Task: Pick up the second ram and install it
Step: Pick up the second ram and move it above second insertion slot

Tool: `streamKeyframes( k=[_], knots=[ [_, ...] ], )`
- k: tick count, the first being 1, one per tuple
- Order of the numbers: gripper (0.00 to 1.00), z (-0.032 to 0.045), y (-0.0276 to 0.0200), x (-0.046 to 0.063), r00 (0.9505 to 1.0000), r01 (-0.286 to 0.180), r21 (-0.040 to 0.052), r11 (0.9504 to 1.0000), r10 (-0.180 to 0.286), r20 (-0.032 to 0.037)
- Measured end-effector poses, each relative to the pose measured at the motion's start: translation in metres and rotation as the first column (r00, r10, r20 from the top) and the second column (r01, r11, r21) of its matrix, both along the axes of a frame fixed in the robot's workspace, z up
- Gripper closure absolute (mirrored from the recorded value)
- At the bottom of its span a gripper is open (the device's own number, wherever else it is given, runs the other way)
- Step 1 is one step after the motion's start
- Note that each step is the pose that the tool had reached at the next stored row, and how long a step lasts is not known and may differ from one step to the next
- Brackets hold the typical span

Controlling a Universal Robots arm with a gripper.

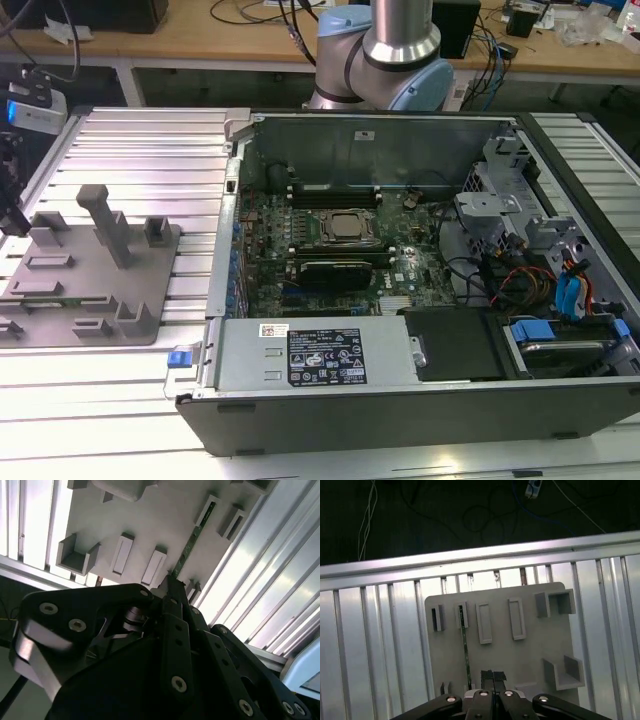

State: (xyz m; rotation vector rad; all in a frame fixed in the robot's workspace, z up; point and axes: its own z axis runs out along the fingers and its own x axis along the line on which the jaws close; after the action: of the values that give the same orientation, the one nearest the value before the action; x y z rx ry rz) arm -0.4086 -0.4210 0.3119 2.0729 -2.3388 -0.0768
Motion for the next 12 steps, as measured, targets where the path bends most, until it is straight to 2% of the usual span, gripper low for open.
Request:
streamKeyframes(
  k=[4, 8, 12],
  knots=[
    [0.92, -0.0031, -0.0041, 0.000, 1.0000, 0.000, 0.0000, 1.0000, 0.000, -0.0001],
    [0.92, -0.0056, -0.0050, 0.000, 1.0000, 0.000, -0.0001, 1.0000, 0.000, -0.0002],
    [0.92, -0.0113, -0.0057, 0.000, 1.0000, 0.000, -0.0001, 1.0000, 0.000, -0.0002]
  ],
)
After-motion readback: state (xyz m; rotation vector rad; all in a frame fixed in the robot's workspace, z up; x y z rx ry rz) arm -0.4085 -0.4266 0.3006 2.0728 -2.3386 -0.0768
